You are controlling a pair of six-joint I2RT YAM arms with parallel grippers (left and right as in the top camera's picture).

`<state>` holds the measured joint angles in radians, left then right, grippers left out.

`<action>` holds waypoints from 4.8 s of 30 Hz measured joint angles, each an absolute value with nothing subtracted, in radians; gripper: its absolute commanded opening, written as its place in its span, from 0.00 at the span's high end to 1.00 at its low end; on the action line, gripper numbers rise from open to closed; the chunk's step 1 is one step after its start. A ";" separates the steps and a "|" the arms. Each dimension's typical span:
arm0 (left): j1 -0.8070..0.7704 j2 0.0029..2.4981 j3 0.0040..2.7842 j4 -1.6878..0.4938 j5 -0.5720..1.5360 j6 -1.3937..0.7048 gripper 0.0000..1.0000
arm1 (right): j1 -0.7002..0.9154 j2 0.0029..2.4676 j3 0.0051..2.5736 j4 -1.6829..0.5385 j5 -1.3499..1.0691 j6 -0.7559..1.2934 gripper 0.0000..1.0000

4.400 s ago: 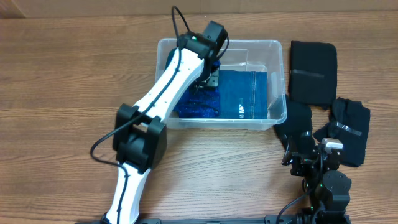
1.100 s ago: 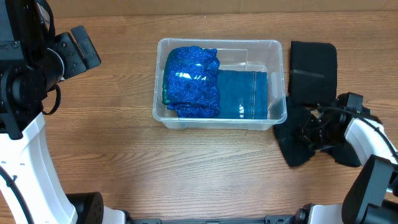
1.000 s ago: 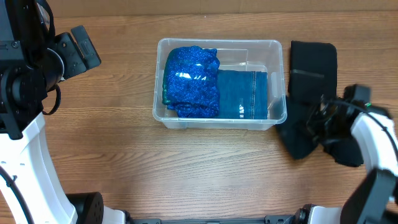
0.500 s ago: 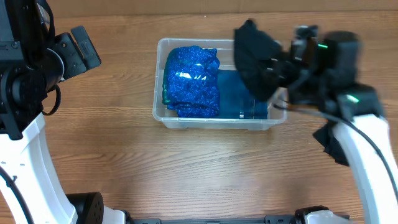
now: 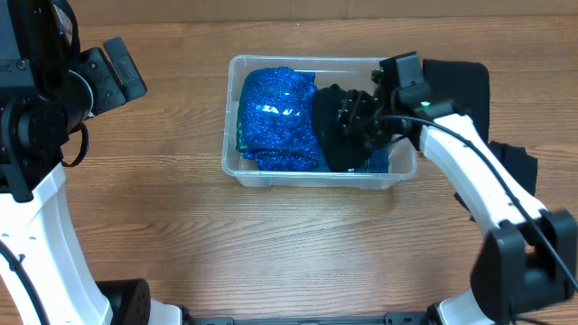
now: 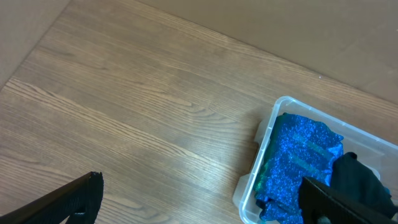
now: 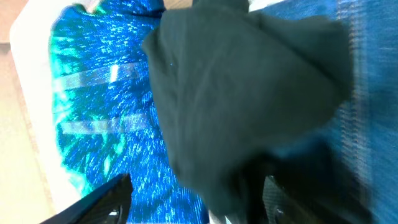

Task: Pack container
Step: 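Place the black garment onto the denim in the bin, release, then grasp the second black garment with the right gripper, move to bin, then press and tuck the black garments into the bin's right side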

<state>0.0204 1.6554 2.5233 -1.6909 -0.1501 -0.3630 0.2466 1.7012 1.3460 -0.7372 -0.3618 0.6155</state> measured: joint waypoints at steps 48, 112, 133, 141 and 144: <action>0.020 1.655 2.523 -1.691 -0.150 -0.363 0.00 | -0.824 2.030 1.342 -1.014 -0.483 0.012 0.93; 0.020 1.655 2.523 -1.691 -0.150 -0.363 0.00 | 0.270 1.581 1.488 -1.000 0.156 0.290 0.69; 0.020 1.655 2.523 -1.691 -0.150 -0.363 0.00 | 0.381 1.581 1.488 -0.971 0.256 0.308 0.73; 0.020 1.655 2.523 -1.691 -0.150 -0.363 0.00 | 0.373 1.716 1.489 -0.918 0.278 0.332 0.83; 0.020 1.655 2.523 -1.691 -0.150 -0.363 0.00 | 0.373 1.883 1.489 -0.910 0.278 0.341 0.83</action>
